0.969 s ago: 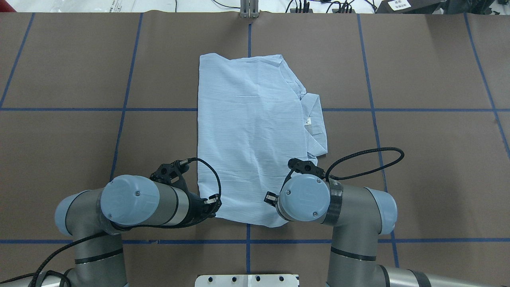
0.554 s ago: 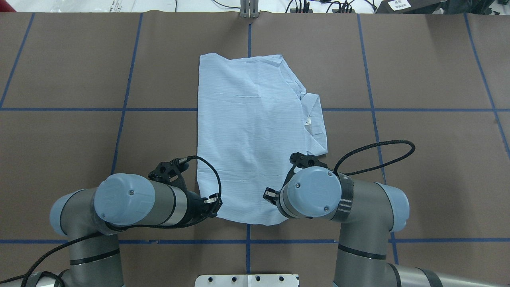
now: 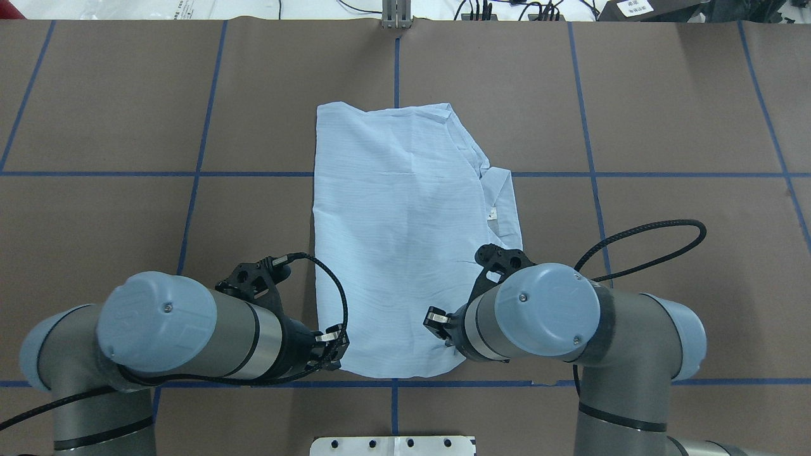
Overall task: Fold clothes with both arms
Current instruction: 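Grasp the near shirt edge with both grippers, then lift the near edge with both grippers and fold it toward the collar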
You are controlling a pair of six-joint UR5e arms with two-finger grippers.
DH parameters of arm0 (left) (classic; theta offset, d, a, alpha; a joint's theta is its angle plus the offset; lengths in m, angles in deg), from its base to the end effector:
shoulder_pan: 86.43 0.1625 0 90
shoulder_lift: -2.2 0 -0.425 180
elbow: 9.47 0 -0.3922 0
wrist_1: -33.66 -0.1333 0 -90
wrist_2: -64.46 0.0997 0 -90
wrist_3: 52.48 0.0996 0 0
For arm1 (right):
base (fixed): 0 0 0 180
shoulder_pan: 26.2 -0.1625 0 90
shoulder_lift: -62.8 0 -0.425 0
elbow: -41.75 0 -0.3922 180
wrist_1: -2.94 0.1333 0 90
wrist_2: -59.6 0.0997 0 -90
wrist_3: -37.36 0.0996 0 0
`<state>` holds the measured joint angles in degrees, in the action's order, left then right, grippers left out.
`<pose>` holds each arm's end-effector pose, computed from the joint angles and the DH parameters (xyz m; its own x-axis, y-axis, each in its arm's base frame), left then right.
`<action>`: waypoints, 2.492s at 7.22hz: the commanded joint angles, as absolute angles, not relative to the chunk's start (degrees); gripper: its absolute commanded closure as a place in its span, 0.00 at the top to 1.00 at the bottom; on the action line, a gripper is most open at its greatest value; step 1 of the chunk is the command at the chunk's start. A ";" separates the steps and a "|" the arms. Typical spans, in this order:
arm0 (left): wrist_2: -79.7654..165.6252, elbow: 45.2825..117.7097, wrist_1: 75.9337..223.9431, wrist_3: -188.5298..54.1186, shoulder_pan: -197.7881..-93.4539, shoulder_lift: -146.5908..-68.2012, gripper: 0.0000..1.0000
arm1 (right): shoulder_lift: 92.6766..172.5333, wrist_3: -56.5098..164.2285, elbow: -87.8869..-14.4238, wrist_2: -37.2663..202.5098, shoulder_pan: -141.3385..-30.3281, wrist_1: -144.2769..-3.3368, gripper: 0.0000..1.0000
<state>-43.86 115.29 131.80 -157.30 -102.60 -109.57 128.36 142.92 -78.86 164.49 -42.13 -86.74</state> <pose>0.4538 -0.2378 0.1804 0.3994 -0.3686 -0.8394 0.0969 0.9274 -0.3612 -0.4862 -0.2508 0.2006 0.5098 0.4151 0.7535 -0.2062 0.9093 -0.3614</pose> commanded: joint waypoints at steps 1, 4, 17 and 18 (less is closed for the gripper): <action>-46.28 119.90 127.88 -157.59 -101.11 -109.51 0.00 | 128.54 145.81 -83.04 170.77 -41.58 -86.71 0.00; -46.28 117.11 128.14 -156.72 -105.02 -110.21 0.00 | 127.14 143.98 -77.46 166.85 -47.26 -85.31 0.00; -50.24 76.75 153.44 -154.16 -129.49 -125.95 0.00 | 107.09 129.90 -35.16 165.86 -64.52 -68.69 0.00; -50.15 75.53 154.76 -154.34 -129.67 -126.03 0.72 | 107.09 129.56 -35.07 165.95 -64.61 -68.78 0.79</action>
<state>-50.25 76.84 153.25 -154.11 -129.49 -125.97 107.07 129.69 -35.58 165.82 -64.42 -68.97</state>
